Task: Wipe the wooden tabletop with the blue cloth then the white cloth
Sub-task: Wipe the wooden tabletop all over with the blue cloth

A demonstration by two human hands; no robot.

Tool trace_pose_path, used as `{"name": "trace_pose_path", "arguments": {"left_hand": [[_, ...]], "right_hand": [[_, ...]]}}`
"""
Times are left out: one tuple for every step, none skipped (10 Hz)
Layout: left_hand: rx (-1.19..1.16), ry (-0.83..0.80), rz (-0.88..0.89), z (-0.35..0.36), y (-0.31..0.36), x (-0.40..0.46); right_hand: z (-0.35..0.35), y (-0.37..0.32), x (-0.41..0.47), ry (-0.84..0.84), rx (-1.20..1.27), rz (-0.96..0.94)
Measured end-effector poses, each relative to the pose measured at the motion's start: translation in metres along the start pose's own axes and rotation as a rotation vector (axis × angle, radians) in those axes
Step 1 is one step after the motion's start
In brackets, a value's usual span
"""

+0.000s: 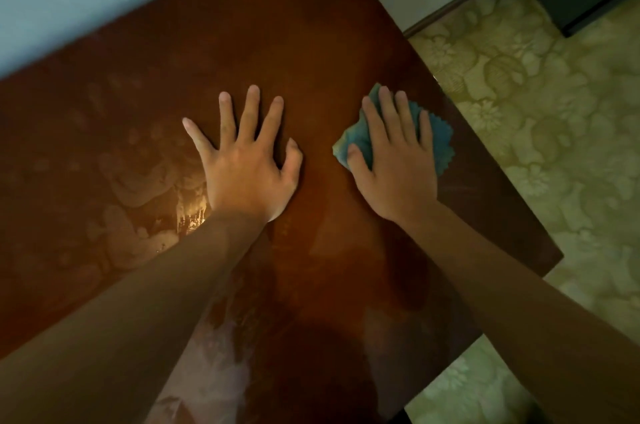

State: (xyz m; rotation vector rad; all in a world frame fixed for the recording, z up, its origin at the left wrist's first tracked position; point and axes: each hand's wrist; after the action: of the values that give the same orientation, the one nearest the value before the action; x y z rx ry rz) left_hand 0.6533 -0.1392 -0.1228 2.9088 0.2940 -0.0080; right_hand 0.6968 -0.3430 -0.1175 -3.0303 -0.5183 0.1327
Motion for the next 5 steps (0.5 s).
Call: {"name": "trace_pose_path", "arguments": {"left_hand": [[-0.006, 0.0, 0.006, -0.001, 0.0, 0.0], [-0.007, -0.004, 0.004, -0.001, 0.0, -0.001], [-0.003, -0.001, 0.008, -0.001, 0.0, -0.001], [-0.004, -0.004, 0.004, -0.001, 0.0, 0.0], [0.0, 0.003, 0.009, -0.002, 0.0, -0.001]], "right_hand": [[0.0, 0.006, 0.002, -0.019, 0.002, -0.014], [-0.005, 0.022, 0.027, -0.041, -0.002, 0.027], [-0.009, 0.031, 0.042, -0.023, 0.021, 0.076], [-0.006, 0.02, 0.035, 0.004, 0.054, 0.137], [0.001, 0.007, 0.006, 0.041, 0.037, 0.116]]}}
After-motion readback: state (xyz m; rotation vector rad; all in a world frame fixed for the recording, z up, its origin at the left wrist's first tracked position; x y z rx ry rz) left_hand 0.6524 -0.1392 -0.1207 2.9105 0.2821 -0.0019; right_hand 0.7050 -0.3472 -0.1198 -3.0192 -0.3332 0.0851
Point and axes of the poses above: each hand's wrist, its own x-axis towards the middle knuckle, its own z-axis out of the palm, y = z × x, and after that the axes turned 1 degree about -z, right-handed
